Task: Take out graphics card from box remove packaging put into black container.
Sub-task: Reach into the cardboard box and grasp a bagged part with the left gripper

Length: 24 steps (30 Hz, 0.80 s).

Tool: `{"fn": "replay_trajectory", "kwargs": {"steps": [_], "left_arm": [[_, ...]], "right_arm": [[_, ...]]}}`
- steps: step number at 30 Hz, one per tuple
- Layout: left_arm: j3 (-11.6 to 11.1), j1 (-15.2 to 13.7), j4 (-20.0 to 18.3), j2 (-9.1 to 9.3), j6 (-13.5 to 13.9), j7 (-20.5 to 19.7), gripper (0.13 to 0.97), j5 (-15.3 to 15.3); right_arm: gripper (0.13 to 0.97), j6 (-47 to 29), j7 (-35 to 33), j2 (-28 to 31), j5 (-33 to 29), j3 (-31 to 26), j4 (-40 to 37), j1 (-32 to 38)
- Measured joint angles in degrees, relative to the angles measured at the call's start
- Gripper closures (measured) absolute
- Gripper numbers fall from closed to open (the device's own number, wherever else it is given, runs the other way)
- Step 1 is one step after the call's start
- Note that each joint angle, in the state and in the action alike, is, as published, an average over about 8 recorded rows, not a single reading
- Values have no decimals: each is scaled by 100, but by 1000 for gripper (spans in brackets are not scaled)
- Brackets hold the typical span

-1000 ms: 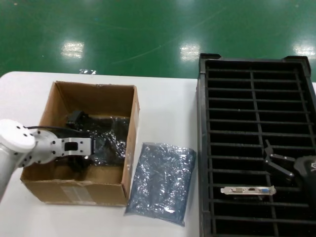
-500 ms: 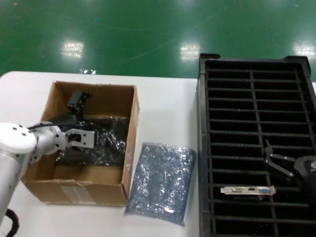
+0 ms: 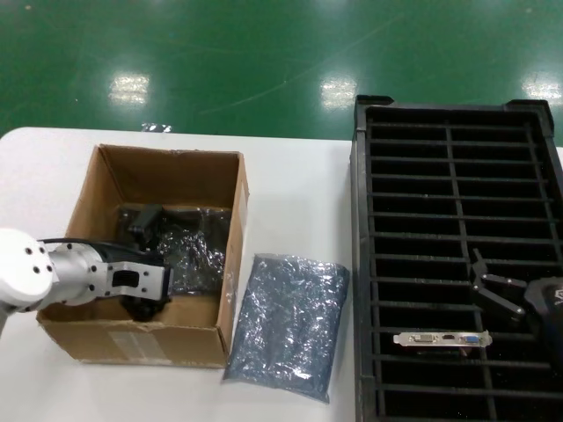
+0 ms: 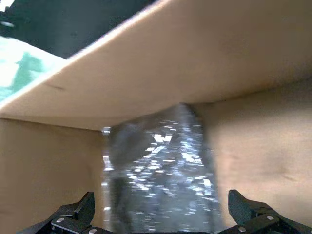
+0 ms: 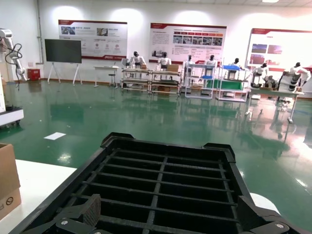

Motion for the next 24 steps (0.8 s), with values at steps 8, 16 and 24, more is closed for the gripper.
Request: {"fn": "replay_trajectory", "kwargs": {"steps": [8, 16, 24], "left_arm": [[579, -315, 377, -120, 210, -325, 132, 267], [751, -439, 874, 69, -411, 113, 132, -9], [712, -521, 1307, 292, -1094, 796, 132, -497]], "right_arm": [[129, 0, 0, 0, 0, 0, 0, 0], [129, 0, 0, 0, 0, 0, 0, 0], [129, 0, 0, 0, 0, 0, 0, 0]]}}
